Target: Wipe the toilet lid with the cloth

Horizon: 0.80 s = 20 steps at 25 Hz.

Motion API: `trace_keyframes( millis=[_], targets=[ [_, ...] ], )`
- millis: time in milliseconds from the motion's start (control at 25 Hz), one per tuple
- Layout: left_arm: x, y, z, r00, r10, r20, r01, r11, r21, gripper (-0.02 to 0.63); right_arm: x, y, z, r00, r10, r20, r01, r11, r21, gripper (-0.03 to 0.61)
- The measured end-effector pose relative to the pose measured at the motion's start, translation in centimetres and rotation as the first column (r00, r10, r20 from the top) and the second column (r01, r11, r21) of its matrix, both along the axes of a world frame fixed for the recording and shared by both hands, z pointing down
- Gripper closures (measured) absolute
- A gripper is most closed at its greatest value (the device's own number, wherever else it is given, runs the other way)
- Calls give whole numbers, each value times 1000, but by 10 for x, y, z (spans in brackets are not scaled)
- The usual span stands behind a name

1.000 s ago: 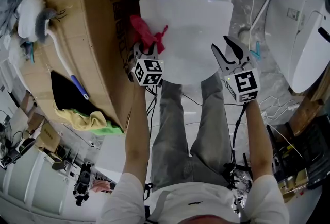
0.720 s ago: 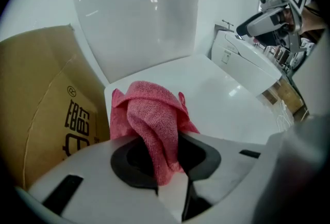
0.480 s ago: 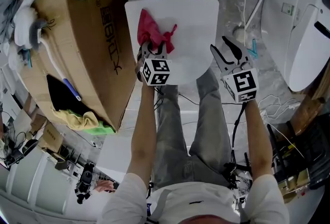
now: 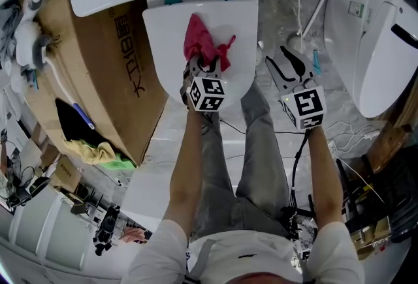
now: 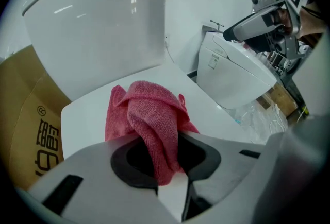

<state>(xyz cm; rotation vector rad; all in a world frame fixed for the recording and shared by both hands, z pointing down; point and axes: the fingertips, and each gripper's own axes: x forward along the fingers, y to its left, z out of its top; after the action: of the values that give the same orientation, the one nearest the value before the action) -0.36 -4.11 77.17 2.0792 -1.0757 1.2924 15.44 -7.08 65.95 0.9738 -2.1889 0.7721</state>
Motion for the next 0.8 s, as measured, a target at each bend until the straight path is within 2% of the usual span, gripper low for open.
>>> trace_keyframes(
  millis=[240, 440, 800],
  targets=[
    [40, 0, 2, 999, 42, -14, -43, 999, -14, 505, 24, -2, 2, 1000, 20, 15, -20, 1000, -4, 385],
    [81, 4, 3, 993, 110, -40, -111, 994, -23, 505, 43, 1, 5, 999, 40, 12, -39, 999, -11, 384],
    [149, 20, 2, 961, 249, -122, -255, 966, -32, 505, 67, 18, 9, 992, 125, -2, -125, 992, -23, 384]
  ],
)
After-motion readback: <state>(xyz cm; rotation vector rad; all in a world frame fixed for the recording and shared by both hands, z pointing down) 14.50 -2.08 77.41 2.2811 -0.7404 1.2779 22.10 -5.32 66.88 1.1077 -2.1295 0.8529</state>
